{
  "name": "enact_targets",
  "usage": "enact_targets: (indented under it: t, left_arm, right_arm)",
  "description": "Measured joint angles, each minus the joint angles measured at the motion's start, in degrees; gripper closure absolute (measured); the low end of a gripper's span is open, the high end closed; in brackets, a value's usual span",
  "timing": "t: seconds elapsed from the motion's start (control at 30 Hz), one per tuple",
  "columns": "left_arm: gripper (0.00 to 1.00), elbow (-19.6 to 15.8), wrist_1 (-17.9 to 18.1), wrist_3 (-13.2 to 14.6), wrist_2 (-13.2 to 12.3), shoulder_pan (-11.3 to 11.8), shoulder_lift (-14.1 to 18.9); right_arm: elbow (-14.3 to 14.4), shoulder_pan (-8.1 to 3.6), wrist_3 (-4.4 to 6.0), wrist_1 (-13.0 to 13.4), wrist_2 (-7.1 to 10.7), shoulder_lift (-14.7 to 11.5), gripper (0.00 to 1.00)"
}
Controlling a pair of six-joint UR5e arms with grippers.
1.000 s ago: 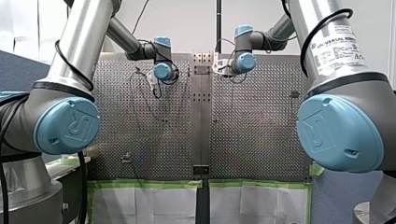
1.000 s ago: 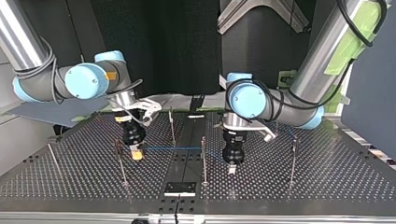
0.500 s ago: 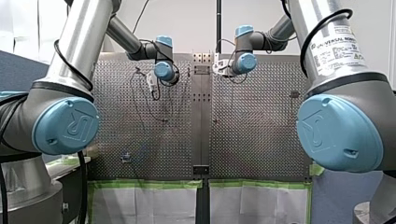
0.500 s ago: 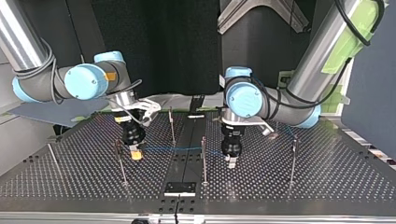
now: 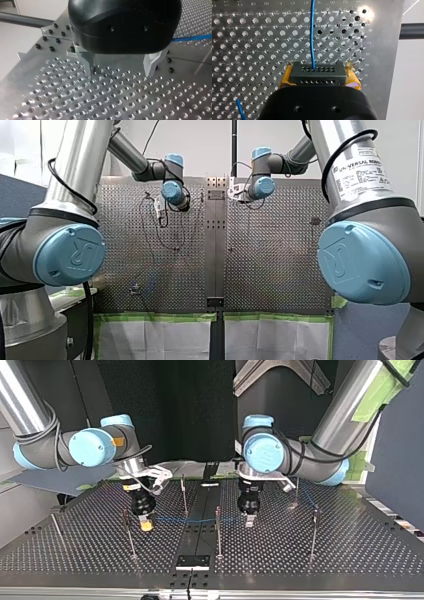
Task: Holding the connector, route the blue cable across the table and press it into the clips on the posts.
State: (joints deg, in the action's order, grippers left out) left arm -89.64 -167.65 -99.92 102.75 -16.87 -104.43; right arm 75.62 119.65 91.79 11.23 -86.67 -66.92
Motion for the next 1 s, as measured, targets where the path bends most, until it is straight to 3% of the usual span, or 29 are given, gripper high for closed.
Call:
enact_targets:
  t: [0.2, 0.43, 1.0]
  left_arm:
    - [0.00, -3.04, -0.07, 0.06, -0.03, -0.28, 3.28]
    - [0.00, -3.74, -0.07, 0.01, -0.10, -0.45, 5.36]
    - [0.00, -9.18, 0.77, -0.09, -0.10, -4.46, 12.09]
  right_arm:
    - [0.00, 0.01, -0.02, -0.08, 0.00, -0.01, 1.00]
    - [0.01, 0.00, 0.05, -0.21, -0.03, -0.45, 1.00]
    - [0.49, -0.32, 0.34, -0.46, -0.75, -2.01, 1.00]
